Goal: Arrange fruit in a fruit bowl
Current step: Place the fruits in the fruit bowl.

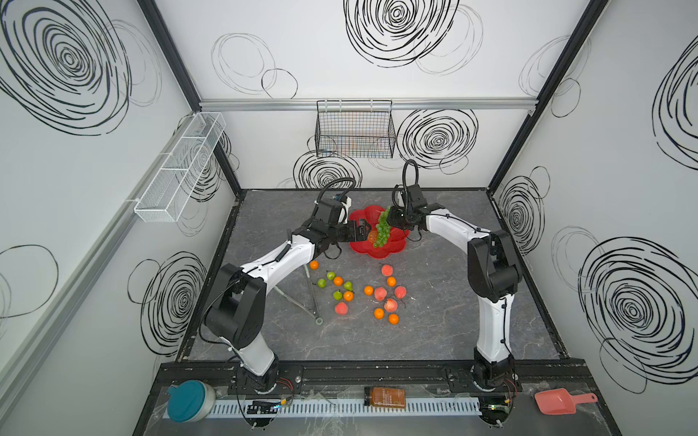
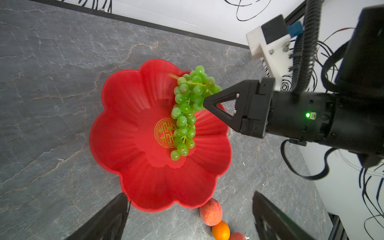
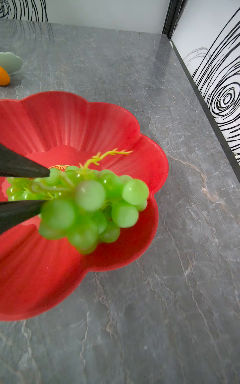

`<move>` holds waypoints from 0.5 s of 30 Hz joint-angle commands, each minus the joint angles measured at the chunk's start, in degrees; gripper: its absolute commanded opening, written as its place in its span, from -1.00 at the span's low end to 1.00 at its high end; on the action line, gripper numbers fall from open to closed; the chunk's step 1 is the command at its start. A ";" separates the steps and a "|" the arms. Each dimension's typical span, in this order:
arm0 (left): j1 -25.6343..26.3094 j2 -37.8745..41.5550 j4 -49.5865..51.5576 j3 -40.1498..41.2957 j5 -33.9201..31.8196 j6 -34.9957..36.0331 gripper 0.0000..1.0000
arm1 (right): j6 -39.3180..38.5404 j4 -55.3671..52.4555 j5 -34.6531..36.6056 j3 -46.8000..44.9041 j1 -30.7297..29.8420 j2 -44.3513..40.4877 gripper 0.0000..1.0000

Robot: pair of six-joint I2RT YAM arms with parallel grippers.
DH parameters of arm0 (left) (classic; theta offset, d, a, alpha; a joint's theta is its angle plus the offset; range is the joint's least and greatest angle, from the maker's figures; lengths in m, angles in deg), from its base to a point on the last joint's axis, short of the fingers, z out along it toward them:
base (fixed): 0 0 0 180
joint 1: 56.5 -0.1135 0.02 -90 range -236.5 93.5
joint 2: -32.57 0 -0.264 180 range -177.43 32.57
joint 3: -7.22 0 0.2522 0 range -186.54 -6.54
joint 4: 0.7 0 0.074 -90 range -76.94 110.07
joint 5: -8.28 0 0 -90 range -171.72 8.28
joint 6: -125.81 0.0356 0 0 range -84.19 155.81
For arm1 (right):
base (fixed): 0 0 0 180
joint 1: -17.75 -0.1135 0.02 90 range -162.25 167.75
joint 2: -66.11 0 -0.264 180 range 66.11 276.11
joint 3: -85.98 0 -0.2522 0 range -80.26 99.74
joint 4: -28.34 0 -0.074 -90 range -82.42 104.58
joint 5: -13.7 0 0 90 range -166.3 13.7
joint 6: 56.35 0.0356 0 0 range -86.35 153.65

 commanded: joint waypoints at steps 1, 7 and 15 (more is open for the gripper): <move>0.24 -0.43 -0.34 -2.10 0.08 0.68 0.92 | -0.53 -2.01 0.73 1.75 0.28 -1.68 -0.39; 0.35 1.46 -0.17 -1.78 -1.04 0.86 0.92 | -1.74 -1.95 2.25 -0.71 0.28 -7.10 -0.17; 2.12 6.78 1.96 -1.23 -2.44 2.30 0.92 | -3.32 -0.59 4.46 -11.93 -1.18 -19.16 -0.08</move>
